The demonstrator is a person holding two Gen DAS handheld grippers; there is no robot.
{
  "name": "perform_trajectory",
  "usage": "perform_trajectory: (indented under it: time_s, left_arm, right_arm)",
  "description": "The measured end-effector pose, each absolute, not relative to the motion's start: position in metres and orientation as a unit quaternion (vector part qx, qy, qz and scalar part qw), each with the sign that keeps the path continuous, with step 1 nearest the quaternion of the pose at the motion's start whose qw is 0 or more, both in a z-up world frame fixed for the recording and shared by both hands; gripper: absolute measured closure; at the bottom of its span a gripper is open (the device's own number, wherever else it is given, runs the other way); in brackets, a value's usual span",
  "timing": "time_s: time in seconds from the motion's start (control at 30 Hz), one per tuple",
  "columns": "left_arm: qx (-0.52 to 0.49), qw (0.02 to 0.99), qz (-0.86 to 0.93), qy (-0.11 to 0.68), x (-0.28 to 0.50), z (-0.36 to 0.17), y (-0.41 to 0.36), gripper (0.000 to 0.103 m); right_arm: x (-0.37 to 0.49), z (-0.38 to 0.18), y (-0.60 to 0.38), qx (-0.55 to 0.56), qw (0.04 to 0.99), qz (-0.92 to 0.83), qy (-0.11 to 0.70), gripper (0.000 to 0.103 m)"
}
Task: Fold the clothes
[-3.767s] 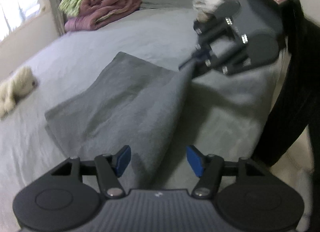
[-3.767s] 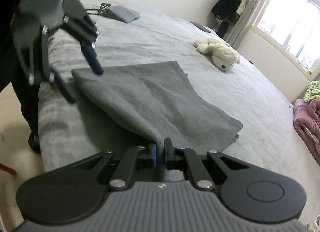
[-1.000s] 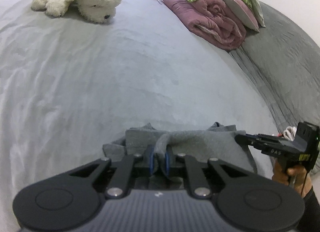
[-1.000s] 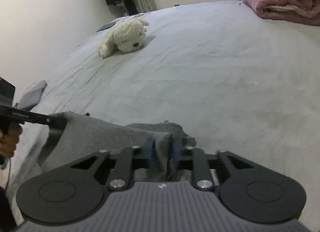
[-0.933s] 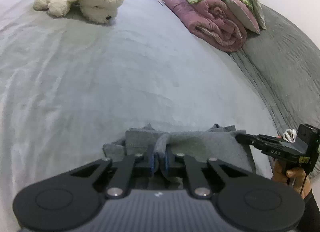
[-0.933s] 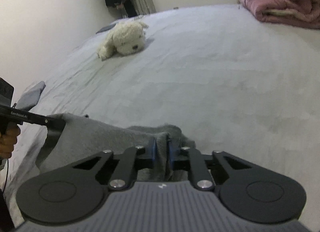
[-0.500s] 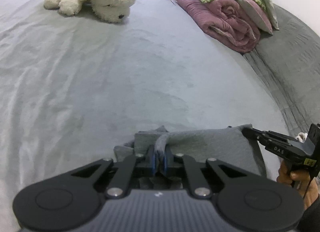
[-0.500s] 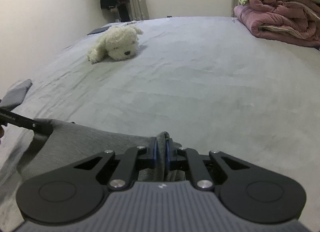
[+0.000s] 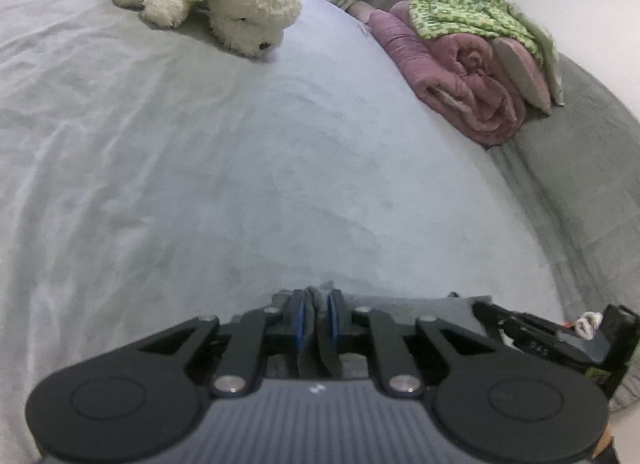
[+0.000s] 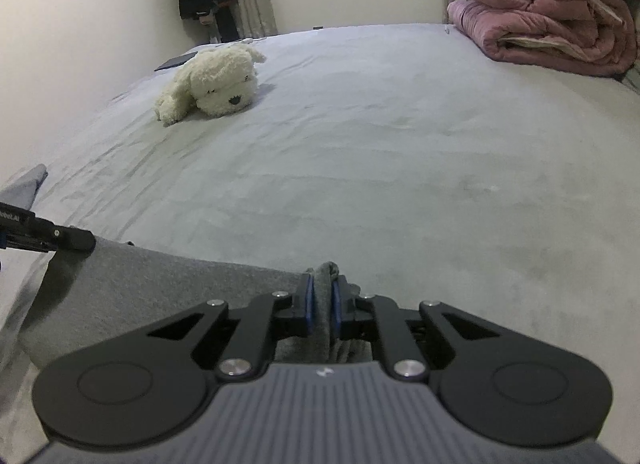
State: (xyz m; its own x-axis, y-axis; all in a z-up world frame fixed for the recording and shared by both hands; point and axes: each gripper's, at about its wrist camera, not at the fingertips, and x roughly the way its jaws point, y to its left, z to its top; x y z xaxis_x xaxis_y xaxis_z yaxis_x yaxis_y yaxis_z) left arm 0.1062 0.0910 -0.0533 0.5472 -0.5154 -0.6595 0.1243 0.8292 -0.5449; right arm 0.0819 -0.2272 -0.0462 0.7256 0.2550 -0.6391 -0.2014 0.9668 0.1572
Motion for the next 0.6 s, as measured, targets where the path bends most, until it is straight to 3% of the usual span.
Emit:
perform_trajectory:
  time_s: [0.3, 0.6]
  left_arm:
    - [-0.221, 0.879, -0.184, 0.380, 0.097, -0.038, 0.087, 0.095]
    - [-0.237, 0.876, -0.137, 0.397, 0.103, -0.045, 0.098, 0.092]
  right_arm:
    - [0.077, -0.039, -0.227, 0.057, 0.936, 0.104, 0.332, 0.093]
    - [0.081, -0.047, -0.228, 0.064, 0.930, 0.098, 0.348, 0.092]
